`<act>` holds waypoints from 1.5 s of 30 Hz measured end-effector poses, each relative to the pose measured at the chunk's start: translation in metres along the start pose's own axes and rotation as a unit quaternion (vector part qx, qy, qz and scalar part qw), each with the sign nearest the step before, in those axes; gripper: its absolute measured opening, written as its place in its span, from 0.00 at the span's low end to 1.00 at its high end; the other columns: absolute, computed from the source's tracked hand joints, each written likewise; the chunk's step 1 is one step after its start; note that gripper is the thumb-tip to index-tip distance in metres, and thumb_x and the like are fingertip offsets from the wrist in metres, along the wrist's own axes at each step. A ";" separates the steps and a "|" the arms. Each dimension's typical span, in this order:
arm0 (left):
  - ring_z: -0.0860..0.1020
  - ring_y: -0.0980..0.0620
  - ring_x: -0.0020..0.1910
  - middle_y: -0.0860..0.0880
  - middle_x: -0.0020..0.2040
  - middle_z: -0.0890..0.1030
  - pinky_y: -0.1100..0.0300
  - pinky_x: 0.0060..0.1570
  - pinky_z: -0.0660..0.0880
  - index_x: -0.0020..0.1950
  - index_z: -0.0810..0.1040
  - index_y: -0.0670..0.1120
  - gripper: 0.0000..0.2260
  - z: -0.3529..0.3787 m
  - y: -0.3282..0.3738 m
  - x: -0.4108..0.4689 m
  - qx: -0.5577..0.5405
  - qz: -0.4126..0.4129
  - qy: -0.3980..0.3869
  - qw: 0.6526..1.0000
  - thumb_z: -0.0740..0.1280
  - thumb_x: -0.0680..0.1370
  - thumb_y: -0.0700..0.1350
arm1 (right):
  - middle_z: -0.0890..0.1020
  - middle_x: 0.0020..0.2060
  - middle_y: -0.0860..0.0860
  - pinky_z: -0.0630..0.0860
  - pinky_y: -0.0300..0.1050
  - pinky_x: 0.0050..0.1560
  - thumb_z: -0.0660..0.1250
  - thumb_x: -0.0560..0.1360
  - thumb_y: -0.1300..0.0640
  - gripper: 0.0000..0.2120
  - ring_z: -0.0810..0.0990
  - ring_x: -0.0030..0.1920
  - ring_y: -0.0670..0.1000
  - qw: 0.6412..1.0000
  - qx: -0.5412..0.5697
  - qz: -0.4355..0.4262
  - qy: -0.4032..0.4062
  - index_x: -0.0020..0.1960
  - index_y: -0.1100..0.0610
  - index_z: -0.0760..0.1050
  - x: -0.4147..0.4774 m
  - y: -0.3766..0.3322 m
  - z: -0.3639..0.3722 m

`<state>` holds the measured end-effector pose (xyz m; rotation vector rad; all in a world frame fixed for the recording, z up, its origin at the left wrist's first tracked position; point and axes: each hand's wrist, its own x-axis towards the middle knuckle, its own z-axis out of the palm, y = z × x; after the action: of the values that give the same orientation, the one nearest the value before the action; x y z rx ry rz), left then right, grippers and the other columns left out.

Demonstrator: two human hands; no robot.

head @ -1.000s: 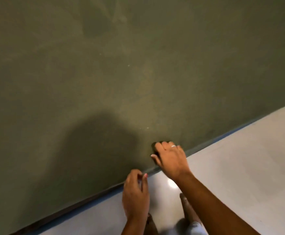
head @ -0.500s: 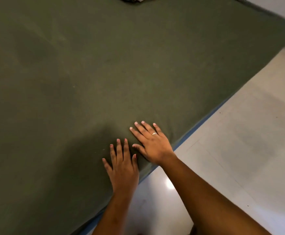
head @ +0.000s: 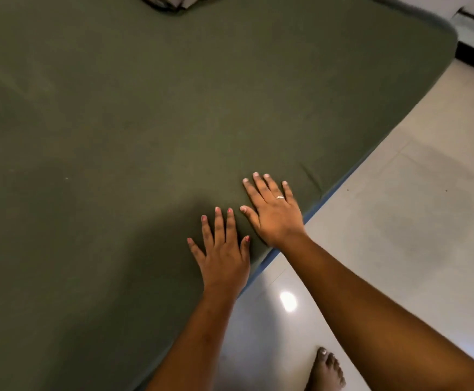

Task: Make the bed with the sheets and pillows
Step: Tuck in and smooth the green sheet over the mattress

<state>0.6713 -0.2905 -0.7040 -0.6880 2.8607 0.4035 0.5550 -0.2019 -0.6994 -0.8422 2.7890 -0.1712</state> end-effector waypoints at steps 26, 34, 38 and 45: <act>0.33 0.46 0.76 0.54 0.78 0.35 0.34 0.69 0.38 0.77 0.38 0.58 0.29 -0.002 0.269 0.188 0.020 0.054 -0.097 0.994 0.47 0.81 0.63 | 0.43 0.78 0.46 0.43 0.62 0.74 0.42 0.80 0.39 0.29 0.39 0.77 0.54 0.964 0.026 0.263 0.016 0.78 0.46 0.40 0.110 0.331 -0.104; 0.33 0.47 0.76 0.54 0.77 0.35 0.32 0.68 0.39 0.77 0.37 0.60 0.27 -0.007 0.318 0.247 0.021 0.055 -0.132 0.990 0.47 0.82 0.59 | 0.49 0.78 0.44 0.43 0.57 0.74 0.40 0.78 0.36 0.28 0.45 0.78 0.53 0.995 0.009 0.095 0.015 0.77 0.40 0.45 0.142 0.348 -0.100; 0.31 0.46 0.75 0.54 0.77 0.34 0.32 0.67 0.37 0.76 0.37 0.61 0.27 -0.017 0.344 0.293 0.011 0.084 -0.142 0.986 0.47 0.81 0.61 | 0.44 0.78 0.43 0.47 0.60 0.74 0.39 0.79 0.36 0.27 0.42 0.77 0.55 0.974 0.010 0.224 0.017 0.76 0.38 0.39 0.180 0.426 -0.125; 0.28 0.46 0.73 0.53 0.76 0.31 0.33 0.66 0.32 0.75 0.35 0.63 0.27 -0.034 0.380 0.354 -0.007 0.090 -0.180 0.979 0.47 0.81 0.61 | 0.45 0.78 0.49 0.40 0.61 0.73 0.44 0.80 0.38 0.29 0.41 0.77 0.54 0.984 0.014 0.176 0.034 0.78 0.45 0.42 0.268 0.420 -0.161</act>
<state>0.1794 -0.1238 -0.6688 -0.3159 2.5802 0.5163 0.0753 0.0047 -0.6644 -0.3307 2.9335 -0.1795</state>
